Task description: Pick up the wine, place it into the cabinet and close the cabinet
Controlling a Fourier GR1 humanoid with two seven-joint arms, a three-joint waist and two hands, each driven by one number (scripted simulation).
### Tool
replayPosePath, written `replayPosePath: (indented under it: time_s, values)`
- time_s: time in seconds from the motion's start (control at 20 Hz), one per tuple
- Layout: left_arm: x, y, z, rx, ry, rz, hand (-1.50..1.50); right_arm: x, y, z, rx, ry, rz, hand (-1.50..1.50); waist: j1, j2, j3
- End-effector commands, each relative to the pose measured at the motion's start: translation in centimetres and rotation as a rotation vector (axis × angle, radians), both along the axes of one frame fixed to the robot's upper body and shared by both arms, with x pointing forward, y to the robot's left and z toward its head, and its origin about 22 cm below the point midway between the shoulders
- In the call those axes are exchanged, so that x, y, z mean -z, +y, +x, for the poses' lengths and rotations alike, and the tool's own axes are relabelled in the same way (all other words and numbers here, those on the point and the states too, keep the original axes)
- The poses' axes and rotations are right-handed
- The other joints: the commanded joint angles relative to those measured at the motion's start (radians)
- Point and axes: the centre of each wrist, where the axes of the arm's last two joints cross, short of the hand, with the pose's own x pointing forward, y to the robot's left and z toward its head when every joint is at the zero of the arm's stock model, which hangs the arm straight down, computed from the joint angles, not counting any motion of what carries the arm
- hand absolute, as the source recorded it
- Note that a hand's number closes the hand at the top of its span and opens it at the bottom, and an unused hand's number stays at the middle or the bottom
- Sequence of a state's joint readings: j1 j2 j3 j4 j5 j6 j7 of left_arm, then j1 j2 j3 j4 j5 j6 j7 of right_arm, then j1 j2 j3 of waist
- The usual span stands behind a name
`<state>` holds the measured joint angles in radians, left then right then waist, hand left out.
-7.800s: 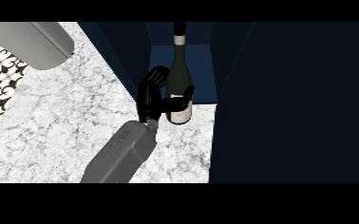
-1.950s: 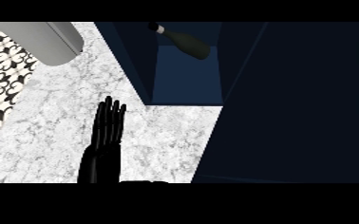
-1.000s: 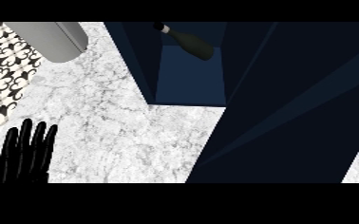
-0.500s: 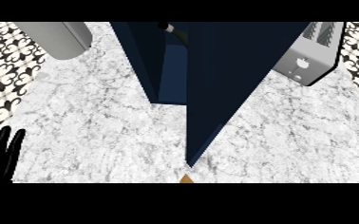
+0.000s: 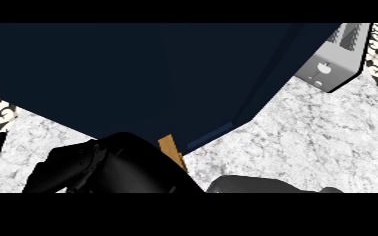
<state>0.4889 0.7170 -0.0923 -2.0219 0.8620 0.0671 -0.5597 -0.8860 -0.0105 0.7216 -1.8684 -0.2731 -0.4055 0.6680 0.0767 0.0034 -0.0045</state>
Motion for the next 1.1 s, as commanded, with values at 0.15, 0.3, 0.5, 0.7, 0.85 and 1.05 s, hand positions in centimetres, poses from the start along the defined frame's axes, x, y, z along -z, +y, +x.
replayPosePath:
  time_s: [0.15, 0.3, 0.5, 0.7, 0.85, 1.05]
  values:
    - [-1.6, 2.3, 0.5, 0.016, -0.013, -0.009, -1.5, -3.3, 4.4, 6.0, 0.018, -0.002, -0.029, 1.5, 0.001, 0.006, 0.002]
    - [-2.2, 3.8, 0.4, 0.004, -0.027, 0.0, -1.5, -3.0, 5.4, 8.5, 0.04, 0.008, -0.038, 1.5, 0.016, 0.008, 0.001]
    - [-3.1, 3.1, 1.2, 0.049, -0.043, -0.003, -1.5, -2.0, 5.5, 9.4, -0.223, 0.209, -0.156, 1.5, 0.036, 0.021, 0.002]
    - [-3.5, 4.8, 1.6, 0.006, -0.047, 0.01, -1.5, -3.3, 5.5, 12.5, -0.321, 0.309, -0.171, 1.5, 0.01, 0.013, 0.002]
    - [-2.5, 5.7, 1.3, -0.011, -0.03, 0.002, -1.5, -1.1, 5.3, 14.7, -0.224, 0.346, -0.089, 1.5, -0.003, 0.009, 0.002]
    - [-4.1, 5.0, 1.2, -0.024, -0.038, 0.005, -1.5, -1.1, 4.1, 17.8, -0.063, 0.207, -0.047, 1.5, -0.025, 0.006, 0.004]
